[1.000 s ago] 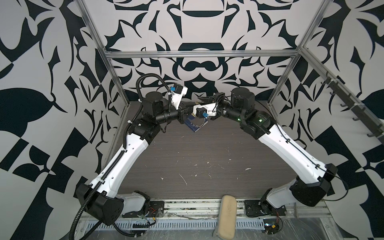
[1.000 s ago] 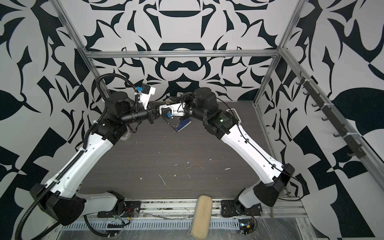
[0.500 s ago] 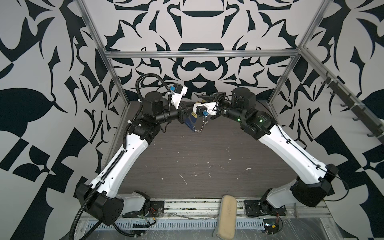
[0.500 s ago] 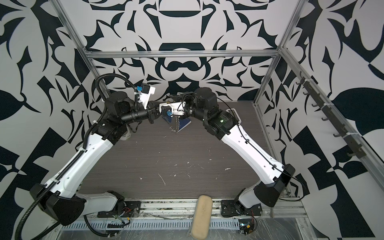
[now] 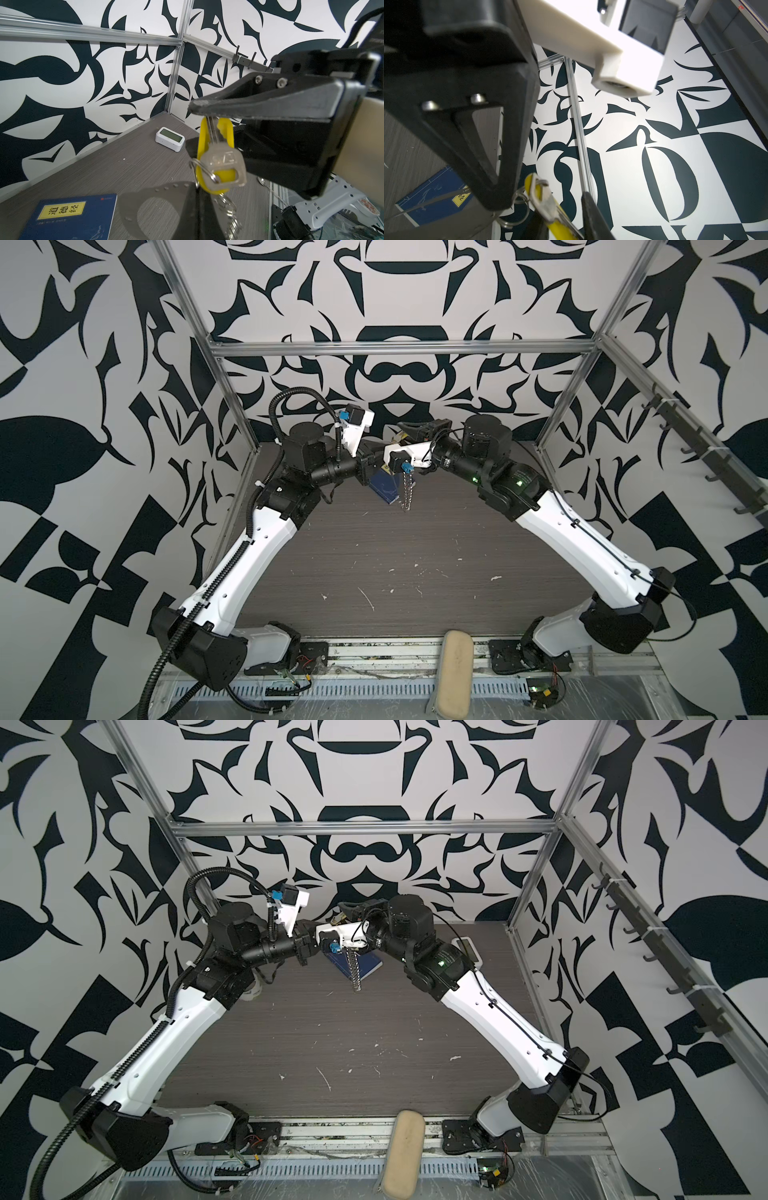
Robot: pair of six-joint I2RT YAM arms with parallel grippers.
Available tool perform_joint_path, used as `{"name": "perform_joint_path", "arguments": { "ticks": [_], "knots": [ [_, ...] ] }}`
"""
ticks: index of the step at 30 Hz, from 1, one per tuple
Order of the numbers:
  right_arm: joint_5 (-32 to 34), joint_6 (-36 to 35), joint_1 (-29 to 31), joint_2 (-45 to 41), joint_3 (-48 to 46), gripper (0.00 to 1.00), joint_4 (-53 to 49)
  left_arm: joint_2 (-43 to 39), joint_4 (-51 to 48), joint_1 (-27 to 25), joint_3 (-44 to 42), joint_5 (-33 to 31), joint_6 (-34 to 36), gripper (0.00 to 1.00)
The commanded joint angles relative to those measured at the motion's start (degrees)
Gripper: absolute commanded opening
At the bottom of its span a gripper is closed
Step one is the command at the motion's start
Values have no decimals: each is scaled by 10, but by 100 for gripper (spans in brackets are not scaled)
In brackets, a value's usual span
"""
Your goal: Remove the keys from the keyring
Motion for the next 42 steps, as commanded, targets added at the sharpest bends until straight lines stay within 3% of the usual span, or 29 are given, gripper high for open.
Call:
{"name": "perform_joint_path", "arguments": {
  "ticks": [1, 8, 19, 26, 32, 42],
  "knots": [
    [-26, 19, 2, -14, 7, 29, 51, 4, 25, -1, 19, 17, -9, 0],
    [-62, 32, 6, -10, 32, 29, 28, 8, 32, -1, 20, 22, -16, 0],
    [-56, 21, 16, 1, 61, 29, 18, 6, 34, -1, 17, 21, -14, 0],
    [18, -44, 31, 16, 92, 29, -12, 6, 38, -1, 10, 19, -14, 0],
    [28, -74, 32, 22, 98, 30, -30, 4, 40, -1, 9, 18, -14, 0],
    [-57, -5, 32, 8, 148, 31, -103, -1, 50, -2, 2, 18, -13, 0]
  ]
}}
